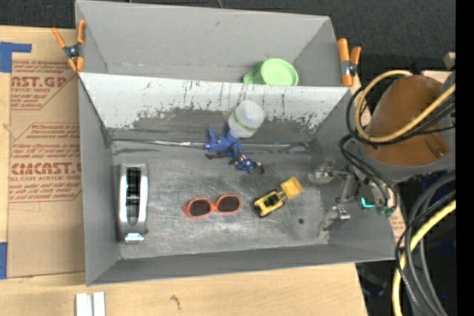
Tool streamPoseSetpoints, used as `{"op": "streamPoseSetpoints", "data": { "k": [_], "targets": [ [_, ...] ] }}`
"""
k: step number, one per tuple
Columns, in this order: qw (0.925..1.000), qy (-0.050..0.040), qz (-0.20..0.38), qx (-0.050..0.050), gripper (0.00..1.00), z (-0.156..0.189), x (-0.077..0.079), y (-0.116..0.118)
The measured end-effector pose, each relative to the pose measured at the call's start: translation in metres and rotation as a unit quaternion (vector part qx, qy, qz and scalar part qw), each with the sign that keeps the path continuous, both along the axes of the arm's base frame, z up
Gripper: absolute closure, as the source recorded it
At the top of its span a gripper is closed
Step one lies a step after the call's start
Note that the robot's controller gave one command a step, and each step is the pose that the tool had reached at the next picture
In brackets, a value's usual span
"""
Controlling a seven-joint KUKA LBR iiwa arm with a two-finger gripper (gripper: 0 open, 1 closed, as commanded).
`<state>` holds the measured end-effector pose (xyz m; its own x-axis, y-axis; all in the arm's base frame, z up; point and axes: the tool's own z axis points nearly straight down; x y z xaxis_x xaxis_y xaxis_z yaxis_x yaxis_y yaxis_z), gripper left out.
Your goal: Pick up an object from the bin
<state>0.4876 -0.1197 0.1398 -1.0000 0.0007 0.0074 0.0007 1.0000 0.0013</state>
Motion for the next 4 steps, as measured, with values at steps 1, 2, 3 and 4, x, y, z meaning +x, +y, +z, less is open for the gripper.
{"op": "streamPoseSetpoints", "data": {
  "k": [1,2,3,4],
  "targets": [
    [1.0,-0.0037,0.001,-0.001,0.0,0.004,0.002,0.0],
    [0.9889,-0.0066,0.149,-0.001,0.0,-0.055,0.033,0.053],
    [0.9897,-0.0038,0.143,0.001,0.0,-0.055,0.036,0.062],
    [0.9811,-0.0043,0.193,0.0,0.0,-0.043,0.037,0.086]
  ]
}}
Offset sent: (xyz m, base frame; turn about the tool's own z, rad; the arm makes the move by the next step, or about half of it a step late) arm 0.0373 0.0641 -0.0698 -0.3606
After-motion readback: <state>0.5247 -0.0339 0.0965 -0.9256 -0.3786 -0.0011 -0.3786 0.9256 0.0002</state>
